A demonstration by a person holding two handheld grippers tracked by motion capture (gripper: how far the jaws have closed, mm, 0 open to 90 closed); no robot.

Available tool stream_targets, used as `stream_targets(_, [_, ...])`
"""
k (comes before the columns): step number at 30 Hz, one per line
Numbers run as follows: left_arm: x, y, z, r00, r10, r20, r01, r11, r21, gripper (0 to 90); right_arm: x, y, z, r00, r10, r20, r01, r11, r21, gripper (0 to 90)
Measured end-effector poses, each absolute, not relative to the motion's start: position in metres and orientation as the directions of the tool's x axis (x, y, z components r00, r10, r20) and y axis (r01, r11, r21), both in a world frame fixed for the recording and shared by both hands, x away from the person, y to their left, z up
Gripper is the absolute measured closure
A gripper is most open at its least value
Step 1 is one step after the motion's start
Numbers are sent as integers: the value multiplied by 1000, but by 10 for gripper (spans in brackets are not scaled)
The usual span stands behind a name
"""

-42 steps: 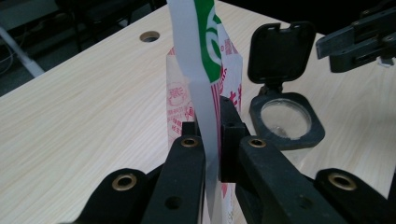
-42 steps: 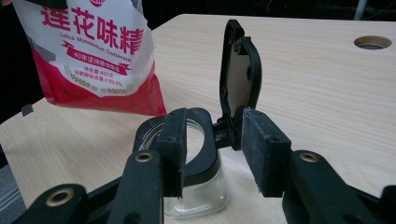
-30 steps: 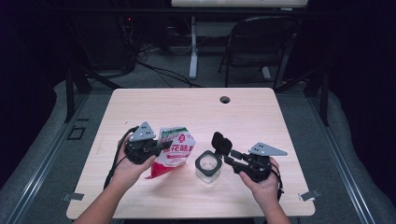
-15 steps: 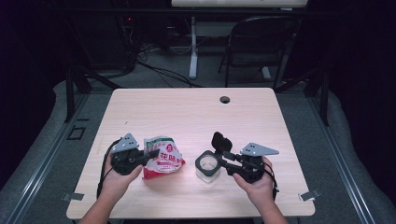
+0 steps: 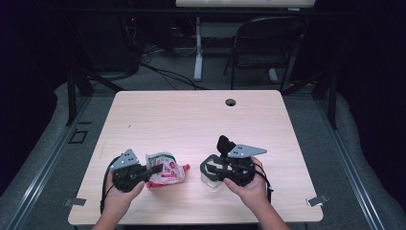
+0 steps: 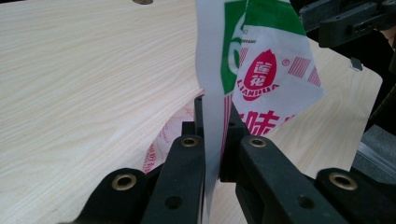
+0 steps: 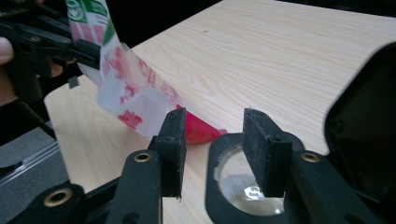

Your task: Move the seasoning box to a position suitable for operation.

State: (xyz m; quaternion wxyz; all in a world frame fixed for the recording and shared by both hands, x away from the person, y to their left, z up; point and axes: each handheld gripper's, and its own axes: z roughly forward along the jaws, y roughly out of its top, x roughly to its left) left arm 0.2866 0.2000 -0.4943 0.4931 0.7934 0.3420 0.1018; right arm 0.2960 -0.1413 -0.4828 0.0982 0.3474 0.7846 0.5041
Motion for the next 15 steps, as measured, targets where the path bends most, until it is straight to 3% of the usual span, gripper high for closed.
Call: stream_targets(15, [278, 182, -501, 767, 617, -176, 445, -314, 839, 900, 286, -111, -481, -803, 534, 263, 455, 266, 850, 584])
